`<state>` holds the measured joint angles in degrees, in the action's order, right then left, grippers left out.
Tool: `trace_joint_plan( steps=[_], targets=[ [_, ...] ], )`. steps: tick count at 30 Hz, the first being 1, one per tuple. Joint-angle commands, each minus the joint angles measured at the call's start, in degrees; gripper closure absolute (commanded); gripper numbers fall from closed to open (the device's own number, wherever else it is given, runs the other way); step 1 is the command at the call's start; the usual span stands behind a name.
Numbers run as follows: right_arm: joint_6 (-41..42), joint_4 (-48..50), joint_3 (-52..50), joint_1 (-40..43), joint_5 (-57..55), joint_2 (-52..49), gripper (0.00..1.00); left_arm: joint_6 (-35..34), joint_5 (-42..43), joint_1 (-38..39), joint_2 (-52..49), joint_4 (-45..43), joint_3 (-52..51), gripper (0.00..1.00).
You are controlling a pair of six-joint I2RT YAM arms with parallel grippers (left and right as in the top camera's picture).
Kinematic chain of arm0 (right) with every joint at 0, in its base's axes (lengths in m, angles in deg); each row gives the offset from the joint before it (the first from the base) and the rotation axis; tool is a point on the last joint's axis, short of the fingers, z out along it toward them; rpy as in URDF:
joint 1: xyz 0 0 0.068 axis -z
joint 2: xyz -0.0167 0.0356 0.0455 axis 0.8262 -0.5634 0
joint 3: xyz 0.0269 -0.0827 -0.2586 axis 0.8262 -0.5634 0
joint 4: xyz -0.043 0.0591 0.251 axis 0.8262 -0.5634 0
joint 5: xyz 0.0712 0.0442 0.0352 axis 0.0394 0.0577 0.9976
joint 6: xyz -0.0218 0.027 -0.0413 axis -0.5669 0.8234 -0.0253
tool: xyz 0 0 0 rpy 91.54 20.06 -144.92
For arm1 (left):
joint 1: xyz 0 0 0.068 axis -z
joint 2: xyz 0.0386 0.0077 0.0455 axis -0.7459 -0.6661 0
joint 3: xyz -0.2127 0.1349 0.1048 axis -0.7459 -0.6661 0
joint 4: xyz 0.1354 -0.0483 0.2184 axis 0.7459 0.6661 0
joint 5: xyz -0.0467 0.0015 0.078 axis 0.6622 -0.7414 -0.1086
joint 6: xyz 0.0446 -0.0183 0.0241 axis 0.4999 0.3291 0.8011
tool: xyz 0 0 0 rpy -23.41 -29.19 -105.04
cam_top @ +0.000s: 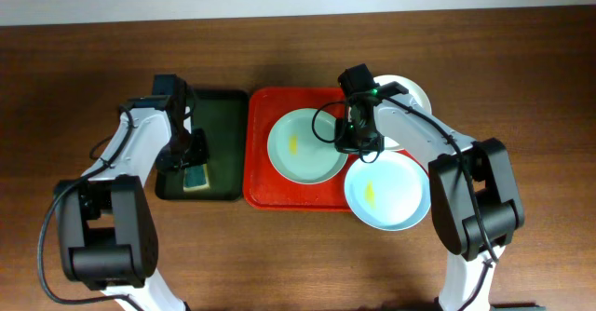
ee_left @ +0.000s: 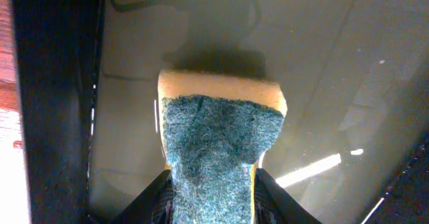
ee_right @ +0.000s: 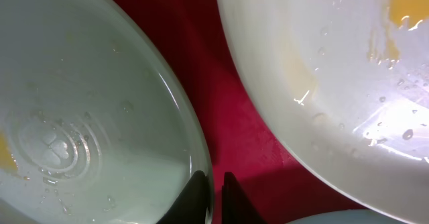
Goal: Clean dirty plates on tray and stack at the side
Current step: 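Grasp the green-and-yellow sponge with the left gripper and lift it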
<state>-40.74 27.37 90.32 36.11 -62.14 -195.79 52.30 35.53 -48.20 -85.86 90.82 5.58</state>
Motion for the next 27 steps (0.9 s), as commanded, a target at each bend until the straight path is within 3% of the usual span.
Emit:
trace_joint_plan(
  steps=[1, 4, 7, 11, 14, 15, 16, 24, 27],
  targets=[
    [-0.1, 0.0, -0.3, -0.3, -0.9, -1.0, 0.89, 1.7, -0.7, 0.0, -3.1, -0.2, -0.2, 0.63],
    [-0.1, 0.0, -0.3, -0.3, -0.9, -1.0, 0.89, 2.1, -0.7, 0.0, -5.2, -0.1, -0.2, 0.64],
    [-0.1, 0.0, -0.3, -0.3, -0.9, -1.0, 0.89, 2.1, -0.5, 0.0, -5.9, -0.1, -0.2, 0.83],
    [-0.1, 0.2, -0.3, -0.3, -0.9, -1.0, 0.89, 2.1, -0.5, 0.0, -5.9, -0.1, -0.2, 0.85],
    [-0.1, 0.2, -0.3, -0.3, -0.9, -1.0, 0.89, 2.1, -0.1, 0.0, -5.9, -0.2, -0.2, 0.94],
    [-0.1, 0.2, -0.3, -0.3, -0.9, -1.0, 0.89, 2.1, -0.1, 0.0, -5.9, -0.3, -0.2, 0.92],
    [-0.1, 0.2, -0.3, -0.3, -0.9, -1.0, 0.89, 2.1, -0.1, 0.0, -5.9, -0.3, -0.2, 0.80],
    [-0.1, 0.2, -0.3, -0.3, -0.9, -1.0, 0.89, 2.1, -0.1, 0.0, -5.9, 4.1, 4.9, 0.73],
    [-0.1, 0.2, -0.3, -0.3, -0.9, -1.0, 0.89, 2.1, -0.1, 0.0, -5.9, 5.1, 5.9, 0.62]
  ],
)
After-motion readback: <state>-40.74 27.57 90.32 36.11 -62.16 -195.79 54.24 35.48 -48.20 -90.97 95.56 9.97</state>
